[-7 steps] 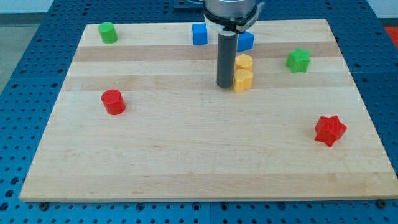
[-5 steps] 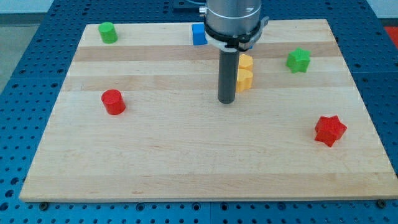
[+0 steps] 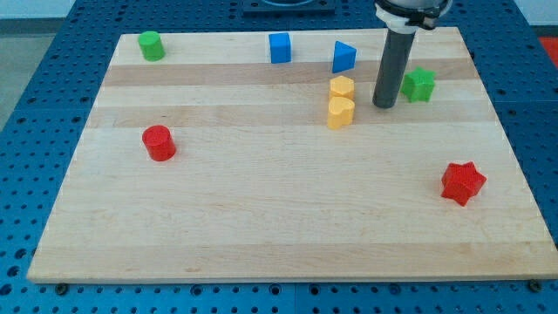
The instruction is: Move the yellow hexagon blue triangle to the left side
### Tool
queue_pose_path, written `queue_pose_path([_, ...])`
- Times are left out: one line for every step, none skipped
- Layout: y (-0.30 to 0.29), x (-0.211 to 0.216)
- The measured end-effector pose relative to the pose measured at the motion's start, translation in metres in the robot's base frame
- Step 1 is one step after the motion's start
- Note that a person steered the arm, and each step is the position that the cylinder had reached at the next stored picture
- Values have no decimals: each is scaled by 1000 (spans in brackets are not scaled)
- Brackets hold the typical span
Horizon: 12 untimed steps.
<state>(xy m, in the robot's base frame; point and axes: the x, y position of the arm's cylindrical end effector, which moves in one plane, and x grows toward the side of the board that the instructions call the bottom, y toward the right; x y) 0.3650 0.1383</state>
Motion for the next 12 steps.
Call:
queue_pose_path([0, 0])
queue_pose_path([-24, -2])
queue_pose_path([-62, -9])
queue_pose_path([-95, -11])
queue_pose_path([-101, -11])
queue_pose_path([-91, -14])
queue_pose_path([-79, -32])
queue_pose_path([-75, -38])
queue_pose_path([-41, -59])
queue_pose_path([-20, -82])
queue_pose_path([-17, -97])
queue_pose_path([-14, -111])
